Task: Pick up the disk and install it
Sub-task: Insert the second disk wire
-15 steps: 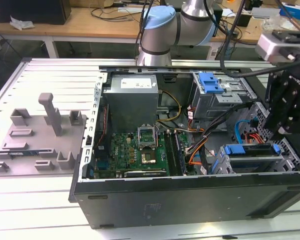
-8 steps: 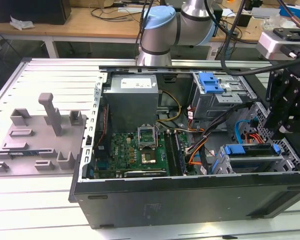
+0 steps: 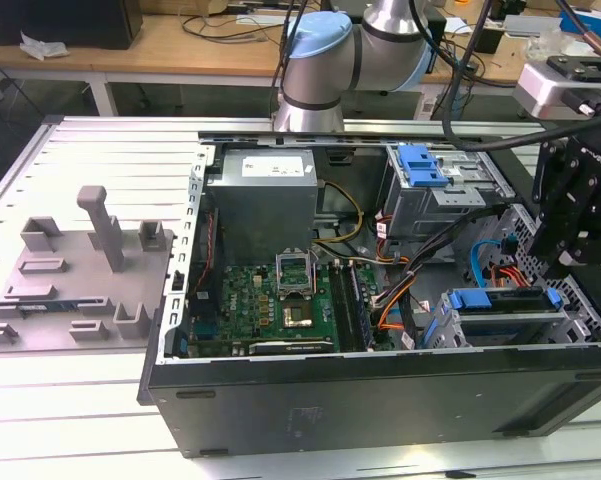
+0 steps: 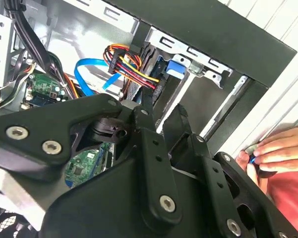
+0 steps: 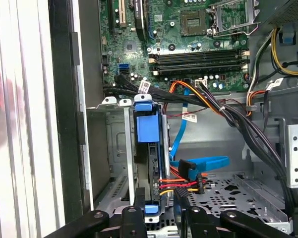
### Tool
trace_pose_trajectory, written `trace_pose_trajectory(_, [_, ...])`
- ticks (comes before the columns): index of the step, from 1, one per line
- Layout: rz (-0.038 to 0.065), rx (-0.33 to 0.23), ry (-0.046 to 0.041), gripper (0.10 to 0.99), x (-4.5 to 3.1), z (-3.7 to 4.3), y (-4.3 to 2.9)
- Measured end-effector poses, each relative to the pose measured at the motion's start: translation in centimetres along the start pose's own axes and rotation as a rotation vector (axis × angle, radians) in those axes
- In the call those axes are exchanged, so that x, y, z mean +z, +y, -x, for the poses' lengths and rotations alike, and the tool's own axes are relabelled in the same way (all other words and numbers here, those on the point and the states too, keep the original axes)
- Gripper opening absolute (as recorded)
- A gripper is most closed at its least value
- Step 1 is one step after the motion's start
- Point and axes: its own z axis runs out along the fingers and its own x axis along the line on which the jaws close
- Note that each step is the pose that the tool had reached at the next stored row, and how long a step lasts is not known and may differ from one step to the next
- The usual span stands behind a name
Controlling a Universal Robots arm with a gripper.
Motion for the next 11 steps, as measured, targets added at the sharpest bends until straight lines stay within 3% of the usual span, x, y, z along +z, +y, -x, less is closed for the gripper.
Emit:
trace_pose_trajectory(2, [-0.001,-0.001,0.0375,0.365,-0.19,0.73,0.05])
trace_pose_trajectory(3, [-0.001,-0.001,0.0804,0.365,-0.31,1.46,0.1])
trace_pose_trajectory(4, [0.001,-0.002,0.1091,0.365,-0.44,2.41,0.17])
trace_pose_trajectory(6, [0.002,-0.002,0.1244,0.365,-0.53,3.51,0.24])
trace_pose_trajectory(8, [0.003,-0.003,0.1451,0.365,-0.61,4.43,0.3])
trace_pose_trajectory(10, [0.01,-0.004,0.1872,0.365,-0.66,5.07,0.35])
trace_pose_trajectory(11, [0.022,-0.007,0.2167,0.365,-0.68,5.29,0.39])
